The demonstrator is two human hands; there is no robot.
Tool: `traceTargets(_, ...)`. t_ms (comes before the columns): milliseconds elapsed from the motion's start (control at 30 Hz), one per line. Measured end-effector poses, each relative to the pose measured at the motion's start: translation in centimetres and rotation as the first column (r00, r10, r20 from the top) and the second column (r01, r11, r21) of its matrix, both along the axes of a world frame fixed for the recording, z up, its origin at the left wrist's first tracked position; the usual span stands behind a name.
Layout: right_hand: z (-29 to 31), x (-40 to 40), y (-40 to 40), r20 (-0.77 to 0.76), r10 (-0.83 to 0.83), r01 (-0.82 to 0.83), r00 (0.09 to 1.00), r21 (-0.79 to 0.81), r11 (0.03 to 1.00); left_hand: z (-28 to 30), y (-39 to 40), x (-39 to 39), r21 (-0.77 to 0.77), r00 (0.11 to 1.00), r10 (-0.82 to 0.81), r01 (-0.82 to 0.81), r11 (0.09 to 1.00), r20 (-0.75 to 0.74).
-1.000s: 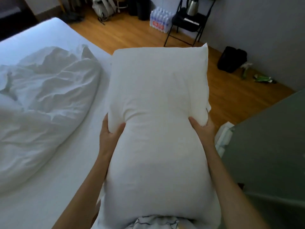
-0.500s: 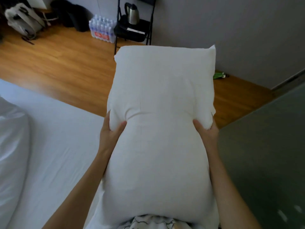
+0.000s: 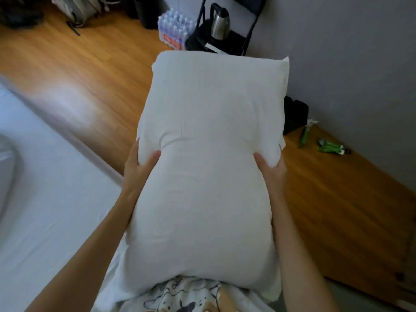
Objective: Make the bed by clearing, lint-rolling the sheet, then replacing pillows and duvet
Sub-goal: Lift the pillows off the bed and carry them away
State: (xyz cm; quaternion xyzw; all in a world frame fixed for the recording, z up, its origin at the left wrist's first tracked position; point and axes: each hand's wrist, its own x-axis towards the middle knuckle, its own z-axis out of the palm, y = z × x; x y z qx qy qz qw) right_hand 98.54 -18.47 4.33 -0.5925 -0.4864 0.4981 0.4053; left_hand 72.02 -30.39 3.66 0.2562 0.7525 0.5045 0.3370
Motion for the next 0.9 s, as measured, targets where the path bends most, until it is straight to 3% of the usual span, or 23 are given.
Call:
traceTargets(367,-2.1,-20.9,20.0,-0.054,0.355,-0.358,0.933,-0.085,0.930,-1.6,10.4,-14.0,-0.077,0.913,0.407,-0.405,0.911,0.007)
traceTargets(667,0.2,-43.6,34.5,-0.057,0.448,-0.450,0.892,-0.029,0.893,0.5,22.5,-34.5,0.000,0.856,0.518,-0.518,0.856,0.006)
traceTargets(900,0.5,-63.2,42.8,-0.100,0.608,-0.612,0.788,-0.012,0.791,0.9,28.2,-49.3,-0.028,0.729,0.682,-0.684,0.729,-0.057)
